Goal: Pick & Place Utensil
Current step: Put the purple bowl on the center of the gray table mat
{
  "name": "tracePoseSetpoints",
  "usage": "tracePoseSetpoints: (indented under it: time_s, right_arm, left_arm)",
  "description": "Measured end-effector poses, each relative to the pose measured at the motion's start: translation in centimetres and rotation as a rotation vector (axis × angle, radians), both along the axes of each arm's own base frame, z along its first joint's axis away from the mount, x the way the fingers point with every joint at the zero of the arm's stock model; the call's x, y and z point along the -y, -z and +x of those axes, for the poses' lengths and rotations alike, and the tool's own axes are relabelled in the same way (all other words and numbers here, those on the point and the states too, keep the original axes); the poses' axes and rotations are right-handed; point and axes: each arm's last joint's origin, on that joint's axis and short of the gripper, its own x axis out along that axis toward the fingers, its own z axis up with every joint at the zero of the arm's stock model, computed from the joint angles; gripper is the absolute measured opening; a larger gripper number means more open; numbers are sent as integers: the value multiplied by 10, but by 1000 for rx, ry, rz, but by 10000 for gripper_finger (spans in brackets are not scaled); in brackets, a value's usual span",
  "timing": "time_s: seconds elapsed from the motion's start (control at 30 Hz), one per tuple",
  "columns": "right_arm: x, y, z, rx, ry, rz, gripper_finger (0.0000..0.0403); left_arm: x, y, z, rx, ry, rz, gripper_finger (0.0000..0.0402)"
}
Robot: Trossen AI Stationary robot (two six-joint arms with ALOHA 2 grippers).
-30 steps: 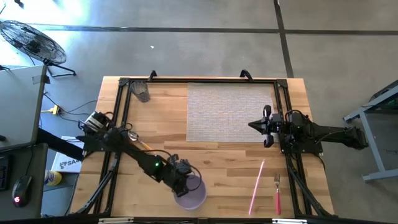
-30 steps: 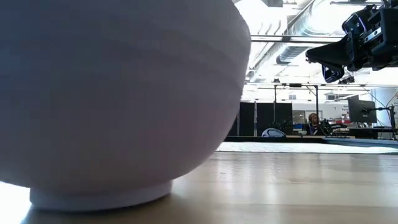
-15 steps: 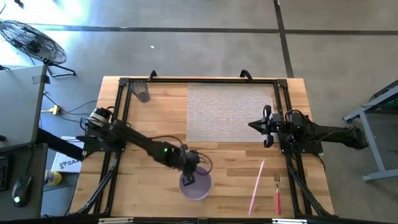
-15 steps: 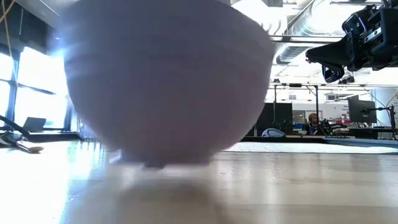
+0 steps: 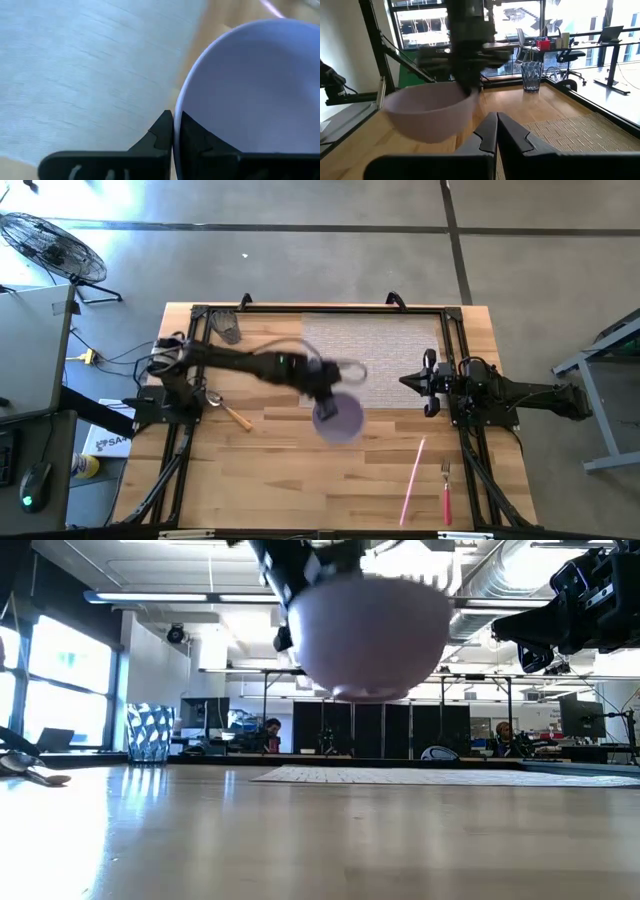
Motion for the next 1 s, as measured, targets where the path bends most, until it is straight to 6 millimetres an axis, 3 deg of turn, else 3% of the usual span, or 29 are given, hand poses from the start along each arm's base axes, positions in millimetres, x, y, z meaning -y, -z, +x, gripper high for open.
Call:
tracePoseSetpoints:
  time_s: [0.17, 0.37, 0.6, 0.77, 0.87, 1.0]
  right_arm:
    - [0, 0, 0, 0, 0, 0, 4]
    - [0, 0, 0, 0, 0, 0, 1]
    - [0, 0, 0, 0, 0, 0, 4]
    - [0, 0, 0, -3, 0, 1, 1]
    - [0, 1, 0, -7, 0, 1, 2]
    - [0, 1, 0, -7, 0, 1, 4]
  left_arm:
    - [-64, 1, -7, -10, -156, 38, 7]
    - [-114, 5, -14, 10, -283, 45, 7]
    - [-149, 29, -3, 92, -372, -27, 7]
    - [-174, 35, 13, 156, -377, -80, 7]
    - [-180, 34, 25, 144, -369, -66, 7]
    - [-175, 48, 42, 111, -341, -70, 7]
